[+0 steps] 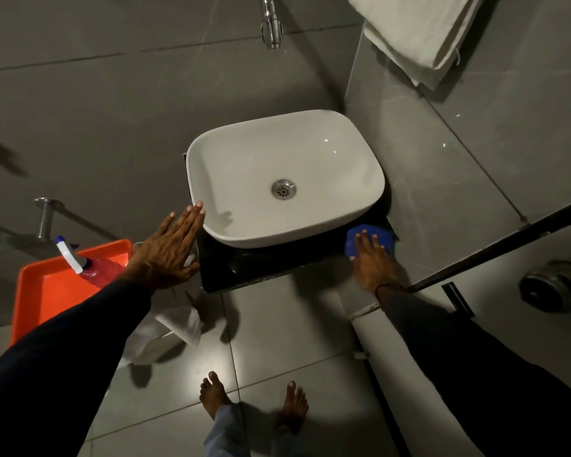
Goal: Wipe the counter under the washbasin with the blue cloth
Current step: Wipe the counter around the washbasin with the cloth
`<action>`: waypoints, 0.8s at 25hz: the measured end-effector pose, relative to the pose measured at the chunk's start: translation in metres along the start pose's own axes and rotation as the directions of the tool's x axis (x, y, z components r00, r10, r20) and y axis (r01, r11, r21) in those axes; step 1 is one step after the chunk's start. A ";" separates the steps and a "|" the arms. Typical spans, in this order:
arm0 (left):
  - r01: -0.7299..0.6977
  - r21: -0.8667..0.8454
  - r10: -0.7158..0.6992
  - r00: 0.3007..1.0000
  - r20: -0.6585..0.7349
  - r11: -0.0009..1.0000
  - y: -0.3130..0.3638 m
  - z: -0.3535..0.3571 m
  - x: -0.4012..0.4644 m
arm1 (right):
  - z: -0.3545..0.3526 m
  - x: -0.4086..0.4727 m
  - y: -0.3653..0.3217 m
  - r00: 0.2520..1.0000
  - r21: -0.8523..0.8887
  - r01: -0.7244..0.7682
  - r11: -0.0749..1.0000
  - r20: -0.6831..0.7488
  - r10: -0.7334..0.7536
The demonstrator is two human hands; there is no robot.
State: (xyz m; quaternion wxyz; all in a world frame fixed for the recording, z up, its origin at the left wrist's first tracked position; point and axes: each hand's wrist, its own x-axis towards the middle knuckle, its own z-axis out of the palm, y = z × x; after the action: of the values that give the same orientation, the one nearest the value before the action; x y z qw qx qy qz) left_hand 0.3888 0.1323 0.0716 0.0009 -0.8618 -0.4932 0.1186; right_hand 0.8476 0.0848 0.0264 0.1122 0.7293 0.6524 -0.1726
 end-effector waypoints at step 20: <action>-0.011 -0.013 0.011 1.000 -0.024 1.000 0.002 0.000 0.001 | -0.014 0.025 0.034 0.998 0.070 -0.058 0.996 0.036 0.055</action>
State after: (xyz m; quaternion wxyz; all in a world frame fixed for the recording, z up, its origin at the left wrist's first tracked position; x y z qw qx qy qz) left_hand 0.3910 0.1317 0.0708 0.0007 -0.8658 -0.4893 0.1053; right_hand 0.8851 0.1090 0.0274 0.1022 0.7480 0.6231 -0.2045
